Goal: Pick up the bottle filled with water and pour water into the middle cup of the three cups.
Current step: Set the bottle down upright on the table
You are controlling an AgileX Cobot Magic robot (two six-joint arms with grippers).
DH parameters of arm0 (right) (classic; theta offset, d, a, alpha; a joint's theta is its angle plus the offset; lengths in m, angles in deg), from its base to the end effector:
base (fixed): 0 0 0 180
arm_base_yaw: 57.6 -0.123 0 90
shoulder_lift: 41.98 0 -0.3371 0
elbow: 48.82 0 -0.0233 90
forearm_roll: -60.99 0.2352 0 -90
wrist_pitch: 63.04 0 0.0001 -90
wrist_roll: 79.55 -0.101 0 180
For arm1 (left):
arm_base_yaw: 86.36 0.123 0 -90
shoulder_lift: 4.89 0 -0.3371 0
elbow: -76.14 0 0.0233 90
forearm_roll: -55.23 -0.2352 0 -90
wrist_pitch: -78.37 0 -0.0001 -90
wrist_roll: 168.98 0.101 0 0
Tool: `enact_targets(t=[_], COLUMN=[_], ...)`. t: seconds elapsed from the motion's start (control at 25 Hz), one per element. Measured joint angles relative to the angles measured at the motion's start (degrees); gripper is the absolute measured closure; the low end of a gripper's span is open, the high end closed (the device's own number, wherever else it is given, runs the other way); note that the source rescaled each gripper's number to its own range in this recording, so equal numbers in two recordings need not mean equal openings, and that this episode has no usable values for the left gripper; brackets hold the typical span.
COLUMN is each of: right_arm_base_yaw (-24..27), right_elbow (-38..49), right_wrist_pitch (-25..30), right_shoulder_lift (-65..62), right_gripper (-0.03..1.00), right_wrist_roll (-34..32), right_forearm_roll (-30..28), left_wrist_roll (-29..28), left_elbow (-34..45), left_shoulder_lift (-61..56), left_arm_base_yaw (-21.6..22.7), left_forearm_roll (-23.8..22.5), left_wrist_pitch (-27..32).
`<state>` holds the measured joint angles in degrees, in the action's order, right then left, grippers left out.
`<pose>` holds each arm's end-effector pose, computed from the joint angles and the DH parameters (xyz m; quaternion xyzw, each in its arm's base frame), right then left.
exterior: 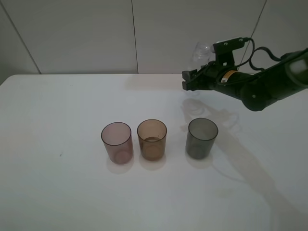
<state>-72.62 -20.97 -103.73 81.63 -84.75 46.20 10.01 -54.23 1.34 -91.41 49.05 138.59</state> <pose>0.3935 0.1230 0.1713 -0.1974 0.8022 0.1123 0.5522 -0.0621 0.0150 0.2668 0.0278 0.8467 0.0259 0.5307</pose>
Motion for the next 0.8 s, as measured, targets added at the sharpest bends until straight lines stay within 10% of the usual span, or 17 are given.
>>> enact_targets(t=[0.8], right_arm_base_yaw=[0.00], right_elbow=[-0.05], right_wrist_pitch=[4.01], right_shoulder_lift=[3.37], right_gripper=[0.97], right_wrist_roll=[1.51], right_forearm_roll=[-1.25], left_wrist_roll=[0.00], left_elbow=[0.00], left_shoulder_lift=[0.00], left_arm_base_yaw=[0.00], left_forearm_roll=[0.00], left_wrist_pitch=[0.00])
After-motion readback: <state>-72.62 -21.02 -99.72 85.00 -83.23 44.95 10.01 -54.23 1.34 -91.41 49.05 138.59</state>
